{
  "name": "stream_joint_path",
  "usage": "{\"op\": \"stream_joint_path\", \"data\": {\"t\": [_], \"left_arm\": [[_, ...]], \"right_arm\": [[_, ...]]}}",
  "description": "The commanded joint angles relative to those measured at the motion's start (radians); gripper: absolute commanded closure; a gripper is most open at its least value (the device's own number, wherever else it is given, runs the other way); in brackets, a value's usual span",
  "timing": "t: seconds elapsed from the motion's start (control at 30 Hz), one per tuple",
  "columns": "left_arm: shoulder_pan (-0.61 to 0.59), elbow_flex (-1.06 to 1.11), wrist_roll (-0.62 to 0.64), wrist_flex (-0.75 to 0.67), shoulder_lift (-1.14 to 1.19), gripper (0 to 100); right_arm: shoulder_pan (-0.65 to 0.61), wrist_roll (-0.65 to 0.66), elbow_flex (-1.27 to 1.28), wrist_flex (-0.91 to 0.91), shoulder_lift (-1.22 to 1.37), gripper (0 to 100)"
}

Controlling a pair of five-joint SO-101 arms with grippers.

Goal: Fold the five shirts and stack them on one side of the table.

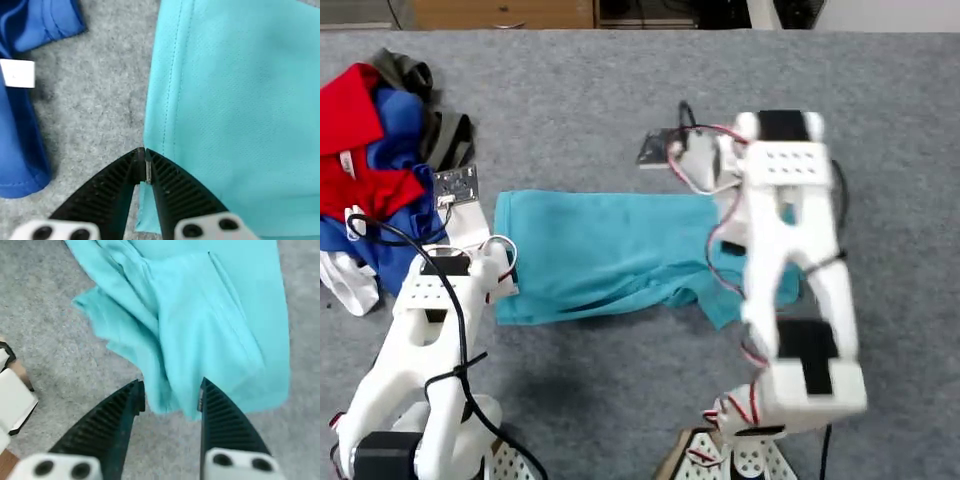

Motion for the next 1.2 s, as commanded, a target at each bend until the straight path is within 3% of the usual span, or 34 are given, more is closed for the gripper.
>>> {"op": "stream_joint_path", "data": {"t": [0.0,0.23,0.4,0.97,1.17], "left_arm": [[0.012,0.000,-0.003,-0.012,-0.019,98],[0.014,0.002,-0.003,-0.008,-0.021,98],[0.014,0.002,-0.003,-0.008,-0.021,98],[0.014,0.002,-0.003,-0.008,-0.021,98],[0.014,0.002,-0.003,-0.008,-0.021,98]], "right_arm": [[-0.010,0.009,0.203,0.018,-0.217,82.2],[-0.105,-0.048,0.783,-0.195,-0.532,82.2],[-0.113,-0.069,0.975,-0.338,-0.547,82.2],[-0.099,-0.095,0.984,-0.667,-0.225,83.0],[-0.004,-0.092,0.885,-0.652,-0.137,99.4]]}}
